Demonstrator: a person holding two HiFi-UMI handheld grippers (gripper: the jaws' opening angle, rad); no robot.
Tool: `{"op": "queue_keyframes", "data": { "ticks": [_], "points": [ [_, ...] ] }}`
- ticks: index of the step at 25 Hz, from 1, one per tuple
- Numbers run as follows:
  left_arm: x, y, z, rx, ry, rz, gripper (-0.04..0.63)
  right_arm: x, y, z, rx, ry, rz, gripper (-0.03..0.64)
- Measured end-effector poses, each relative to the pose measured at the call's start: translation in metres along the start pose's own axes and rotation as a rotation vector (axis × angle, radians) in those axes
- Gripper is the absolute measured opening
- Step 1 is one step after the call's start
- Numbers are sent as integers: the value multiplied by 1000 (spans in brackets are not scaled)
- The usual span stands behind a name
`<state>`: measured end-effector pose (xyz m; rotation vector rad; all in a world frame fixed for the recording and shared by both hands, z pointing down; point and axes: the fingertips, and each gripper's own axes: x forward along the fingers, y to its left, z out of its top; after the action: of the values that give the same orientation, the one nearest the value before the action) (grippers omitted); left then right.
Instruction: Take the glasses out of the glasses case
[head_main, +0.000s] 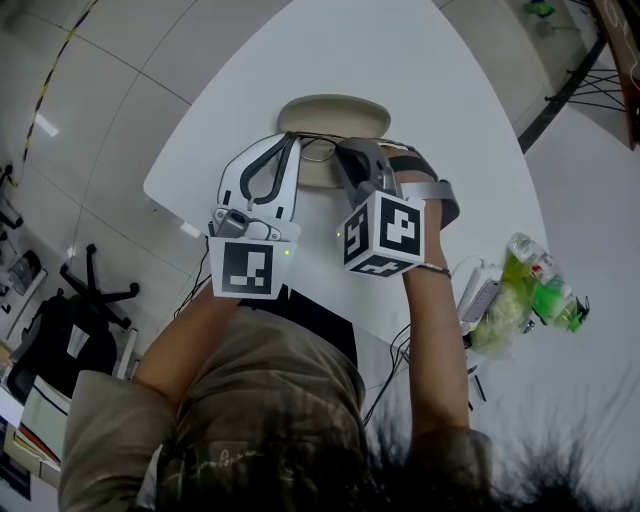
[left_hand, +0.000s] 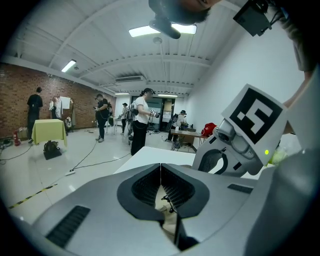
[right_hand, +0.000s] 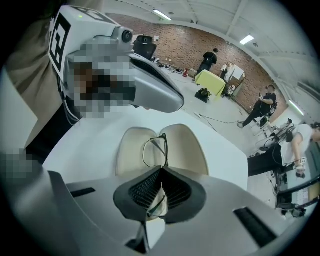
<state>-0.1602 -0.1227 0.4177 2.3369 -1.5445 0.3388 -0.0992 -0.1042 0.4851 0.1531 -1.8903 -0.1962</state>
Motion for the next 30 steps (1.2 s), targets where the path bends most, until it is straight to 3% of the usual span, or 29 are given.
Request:
{"op": "queue_keyframes", "data": {
  "ticks": [14,30],
  "points": [
    [-8,-21,3,18,7,-59,9,-17,3,-1,57,-31,-31,20],
    [-34,-25,14,4,-12,-35,9,-27,11,-5,85,-12,-68,20]
  ]
}}
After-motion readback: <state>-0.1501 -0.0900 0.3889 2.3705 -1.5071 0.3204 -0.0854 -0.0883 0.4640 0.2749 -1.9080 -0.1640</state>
